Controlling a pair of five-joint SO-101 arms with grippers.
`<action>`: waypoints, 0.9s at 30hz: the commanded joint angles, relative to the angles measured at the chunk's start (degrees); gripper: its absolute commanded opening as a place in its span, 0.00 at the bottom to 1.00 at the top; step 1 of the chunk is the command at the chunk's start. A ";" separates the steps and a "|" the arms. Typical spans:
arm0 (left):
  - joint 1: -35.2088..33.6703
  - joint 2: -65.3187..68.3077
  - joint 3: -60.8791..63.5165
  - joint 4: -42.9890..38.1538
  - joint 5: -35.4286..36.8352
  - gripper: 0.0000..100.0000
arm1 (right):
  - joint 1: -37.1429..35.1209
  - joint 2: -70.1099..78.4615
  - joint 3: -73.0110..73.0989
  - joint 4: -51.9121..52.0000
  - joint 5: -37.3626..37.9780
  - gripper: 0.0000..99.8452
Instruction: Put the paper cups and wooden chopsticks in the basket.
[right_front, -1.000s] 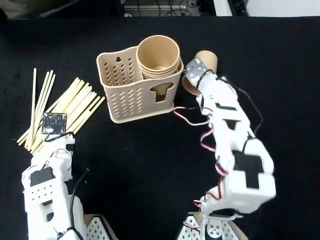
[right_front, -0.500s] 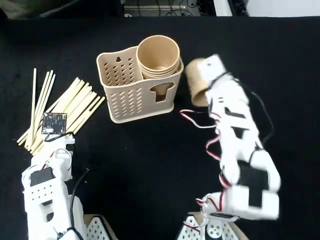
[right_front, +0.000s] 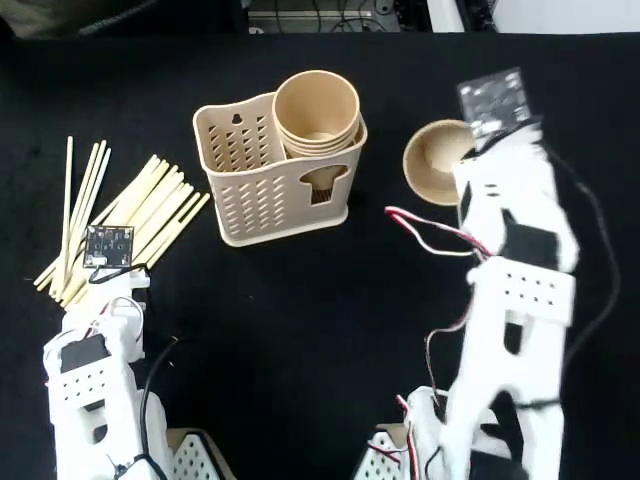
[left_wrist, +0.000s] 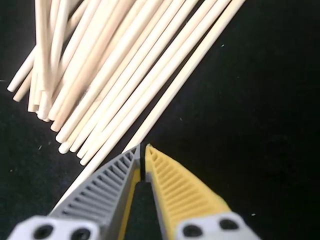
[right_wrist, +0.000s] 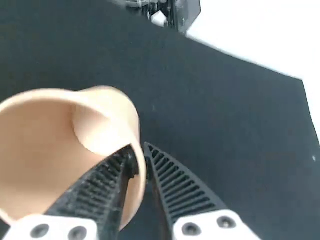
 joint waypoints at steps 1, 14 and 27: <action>0.57 -0.62 -0.40 -0.88 -0.26 0.03 | -1.85 -3.38 -20.70 22.86 -4.48 0.01; 0.57 -0.62 -0.40 -0.88 -0.26 0.03 | -17.23 6.20 -53.93 41.41 -12.75 0.01; 0.40 -0.62 -0.40 -0.88 -0.26 0.03 | -30.59 6.73 -54.81 31.65 -12.66 0.01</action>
